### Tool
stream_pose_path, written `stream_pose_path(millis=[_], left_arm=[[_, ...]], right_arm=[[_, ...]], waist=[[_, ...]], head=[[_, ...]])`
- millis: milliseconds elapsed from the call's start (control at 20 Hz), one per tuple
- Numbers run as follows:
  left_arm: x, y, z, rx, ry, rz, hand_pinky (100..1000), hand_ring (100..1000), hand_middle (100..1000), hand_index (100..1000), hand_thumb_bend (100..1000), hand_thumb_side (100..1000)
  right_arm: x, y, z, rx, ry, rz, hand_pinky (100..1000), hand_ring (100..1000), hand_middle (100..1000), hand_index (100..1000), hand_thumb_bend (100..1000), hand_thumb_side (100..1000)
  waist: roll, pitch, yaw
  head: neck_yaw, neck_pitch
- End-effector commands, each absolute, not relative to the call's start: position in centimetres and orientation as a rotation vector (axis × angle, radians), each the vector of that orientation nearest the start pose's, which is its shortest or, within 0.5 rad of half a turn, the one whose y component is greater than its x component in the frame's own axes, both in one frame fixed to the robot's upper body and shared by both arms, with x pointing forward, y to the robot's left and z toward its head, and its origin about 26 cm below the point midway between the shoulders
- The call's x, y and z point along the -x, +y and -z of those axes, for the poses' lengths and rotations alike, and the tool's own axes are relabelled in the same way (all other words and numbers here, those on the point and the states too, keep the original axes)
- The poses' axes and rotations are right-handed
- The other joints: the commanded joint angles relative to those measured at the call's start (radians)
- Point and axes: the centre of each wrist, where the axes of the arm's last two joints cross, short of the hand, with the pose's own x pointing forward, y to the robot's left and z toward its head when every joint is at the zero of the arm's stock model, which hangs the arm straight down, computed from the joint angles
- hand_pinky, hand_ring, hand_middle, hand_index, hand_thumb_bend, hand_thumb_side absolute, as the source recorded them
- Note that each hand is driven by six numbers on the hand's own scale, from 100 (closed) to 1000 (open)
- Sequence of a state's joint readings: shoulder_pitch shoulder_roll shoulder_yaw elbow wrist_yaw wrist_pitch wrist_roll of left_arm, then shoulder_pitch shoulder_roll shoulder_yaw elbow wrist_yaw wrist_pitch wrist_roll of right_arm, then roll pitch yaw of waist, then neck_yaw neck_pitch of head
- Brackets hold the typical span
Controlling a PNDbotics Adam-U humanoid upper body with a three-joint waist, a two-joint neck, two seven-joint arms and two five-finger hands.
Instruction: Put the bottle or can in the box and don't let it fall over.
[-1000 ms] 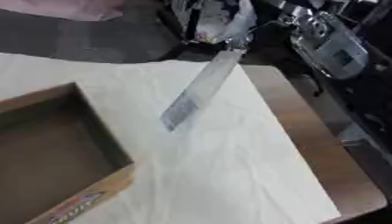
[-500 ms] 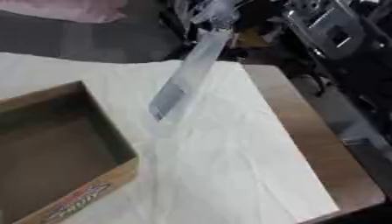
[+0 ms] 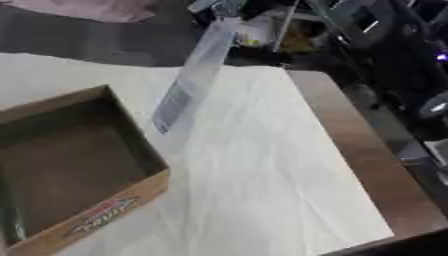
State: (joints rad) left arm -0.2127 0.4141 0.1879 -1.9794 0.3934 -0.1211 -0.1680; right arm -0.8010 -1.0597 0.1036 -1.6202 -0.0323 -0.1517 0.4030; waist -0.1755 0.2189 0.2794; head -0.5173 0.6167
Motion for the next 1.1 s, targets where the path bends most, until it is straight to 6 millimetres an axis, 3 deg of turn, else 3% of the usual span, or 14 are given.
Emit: stream_pose_path(millis=[50, 250, 550, 1100], left_arm=[[-28.6, 32.7, -21.2, 0.113, -2.348, 0.321, 651, 443, 667, 811, 107, 736], [-28.8, 32.4, -21.4, 0.141, -2.349, 0.315, 651, 444, 667, 811, 109, 736], [-29.0, 31.9, -21.8, 0.176, -2.353, 0.302, 653, 447, 668, 810, 113, 734], [-29.4, 31.3, -22.3, 0.224, -2.372, 0.278, 654, 447, 668, 810, 113, 733]], right_arm=[[-33.3, -35.0, -39.8, 0.759, -2.042, -1.402, 100, 140, 223, 137, 439, 332], [-33.8, -34.0, -39.9, 0.775, -2.043, -1.413, 100, 140, 223, 138, 439, 332], [-33.9, -31.7, -40.3, 0.802, -2.068, -1.47, 100, 135, 212, 138, 439, 340], [-34.0, -29.0, -40.3, 0.928, -2.096, -1.457, 100, 133, 204, 141, 438, 332]], waist=[[0.005, -0.024, 0.009], [-0.001, -0.03, 0.044], [-0.008, -0.033, 0.092], [0.001, -0.023, 0.156]], head=[[-0.027, 0.009], [-0.058, 0.022], [-0.064, 0.042], [-0.128, 0.032]])
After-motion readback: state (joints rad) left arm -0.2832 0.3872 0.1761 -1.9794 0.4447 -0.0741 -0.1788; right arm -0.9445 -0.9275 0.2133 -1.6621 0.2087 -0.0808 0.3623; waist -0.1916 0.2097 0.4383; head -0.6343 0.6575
